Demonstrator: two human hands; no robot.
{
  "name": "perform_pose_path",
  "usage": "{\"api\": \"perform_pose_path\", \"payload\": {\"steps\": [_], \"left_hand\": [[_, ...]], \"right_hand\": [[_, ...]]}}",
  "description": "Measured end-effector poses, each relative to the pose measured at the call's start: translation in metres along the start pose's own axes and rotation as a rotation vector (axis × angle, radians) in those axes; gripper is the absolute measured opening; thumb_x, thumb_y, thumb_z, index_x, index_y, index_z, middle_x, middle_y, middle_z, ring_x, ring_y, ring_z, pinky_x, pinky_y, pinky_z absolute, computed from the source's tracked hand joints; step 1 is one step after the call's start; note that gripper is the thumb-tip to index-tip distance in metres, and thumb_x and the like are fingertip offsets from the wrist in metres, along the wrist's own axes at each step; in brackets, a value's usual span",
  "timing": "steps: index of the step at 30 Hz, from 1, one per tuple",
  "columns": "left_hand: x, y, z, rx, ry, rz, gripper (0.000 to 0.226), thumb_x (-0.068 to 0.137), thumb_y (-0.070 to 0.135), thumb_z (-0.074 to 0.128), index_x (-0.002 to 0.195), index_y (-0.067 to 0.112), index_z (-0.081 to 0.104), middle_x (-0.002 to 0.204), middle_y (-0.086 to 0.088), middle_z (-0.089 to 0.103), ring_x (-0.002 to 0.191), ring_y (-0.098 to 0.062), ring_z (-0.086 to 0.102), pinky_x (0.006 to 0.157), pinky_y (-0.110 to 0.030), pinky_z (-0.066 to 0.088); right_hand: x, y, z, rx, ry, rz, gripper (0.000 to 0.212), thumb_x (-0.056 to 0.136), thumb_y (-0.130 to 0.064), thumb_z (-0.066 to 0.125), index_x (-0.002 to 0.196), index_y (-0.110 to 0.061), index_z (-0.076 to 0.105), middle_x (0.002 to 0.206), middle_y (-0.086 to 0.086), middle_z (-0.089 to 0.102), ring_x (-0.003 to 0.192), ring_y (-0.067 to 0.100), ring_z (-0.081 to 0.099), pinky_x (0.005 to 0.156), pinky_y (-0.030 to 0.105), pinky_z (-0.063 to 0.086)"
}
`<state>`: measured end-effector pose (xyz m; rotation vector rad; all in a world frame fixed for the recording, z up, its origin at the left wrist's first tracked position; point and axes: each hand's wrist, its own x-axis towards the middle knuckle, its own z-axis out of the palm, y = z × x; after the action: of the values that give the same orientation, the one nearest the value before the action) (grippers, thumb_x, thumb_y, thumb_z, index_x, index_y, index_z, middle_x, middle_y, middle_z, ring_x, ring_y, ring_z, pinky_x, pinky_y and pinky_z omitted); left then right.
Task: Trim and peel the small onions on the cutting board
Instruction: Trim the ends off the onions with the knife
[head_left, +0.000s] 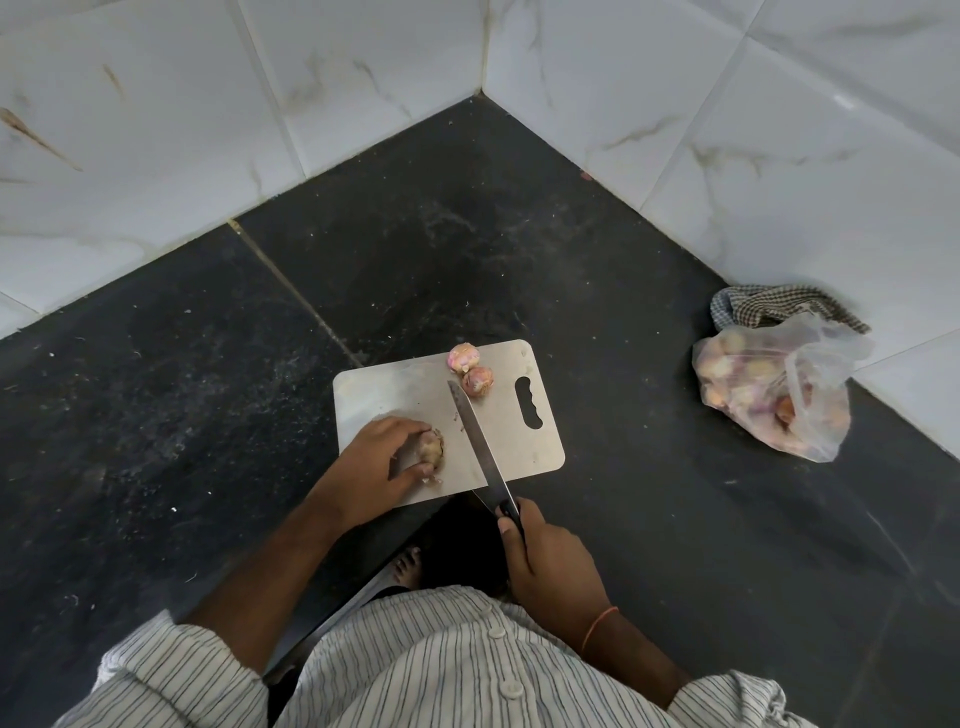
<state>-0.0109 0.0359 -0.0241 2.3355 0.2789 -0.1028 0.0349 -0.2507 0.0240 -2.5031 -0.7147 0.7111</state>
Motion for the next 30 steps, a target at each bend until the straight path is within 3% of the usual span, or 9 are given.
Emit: {"api": "perform_pose_path", "payload": {"steps": [5,10,21,26,30], "left_hand": [[0.002,0.000,0.003,-0.054,0.055,-0.069,0.054,0.097,0.035,0.076,0.147,0.031,0.056,0.149,0.014,0.056,0.134,-0.003,0.048,0.117,-0.030,0.043],[0.022,0.008,0.002,-0.110,0.123,-0.081,0.055,0.095,0.036,0.079,0.146,0.031,0.060,0.145,0.015,0.061,0.132,-0.004,0.054,0.117,-0.036,0.046],[0.025,0.016,0.002,-0.179,0.163,-0.089,0.049,0.092,0.038,0.083,0.138,0.031,0.069,0.134,0.020,0.066,0.126,0.002,0.059,0.107,-0.022,0.047],[0.025,0.018,0.004,-0.193,0.189,-0.147,0.051,0.089,0.041,0.086,0.137,0.031,0.072,0.129,0.023,0.066,0.122,0.009,0.056,0.097,-0.005,0.040],[0.025,0.017,0.003,-0.171,0.191,-0.147,0.053,0.089,0.041,0.086,0.138,0.030,0.072,0.128,0.022,0.067,0.121,0.007,0.056,0.097,-0.005,0.040]], "right_hand": [[0.000,-0.006,-0.004,-0.014,0.000,0.015,0.033,0.112,-0.049,0.030,0.124,-0.026,0.050,0.077,-0.010,0.063,0.063,0.012,0.062,0.052,0.024,0.044],[0.004,-0.013,-0.005,-0.041,0.015,0.046,0.031,0.112,-0.050,0.029,0.116,-0.028,0.050,0.078,-0.006,0.067,0.064,0.015,0.064,0.057,0.037,0.053],[0.008,-0.031,-0.008,-0.074,-0.010,0.060,0.030,0.113,-0.048,0.031,0.112,-0.024,0.050,0.076,-0.007,0.062,0.065,0.017,0.064,0.056,0.033,0.047],[0.010,-0.038,-0.009,-0.087,-0.025,0.058,0.028,0.113,-0.046,0.032,0.109,-0.024,0.049,0.076,-0.005,0.064,0.065,0.017,0.065,0.058,0.036,0.052],[0.011,-0.040,-0.013,-0.084,-0.038,0.053,0.025,0.113,-0.045,0.033,0.104,-0.025,0.045,0.072,-0.008,0.057,0.060,0.013,0.057,0.050,0.027,0.038]]}}
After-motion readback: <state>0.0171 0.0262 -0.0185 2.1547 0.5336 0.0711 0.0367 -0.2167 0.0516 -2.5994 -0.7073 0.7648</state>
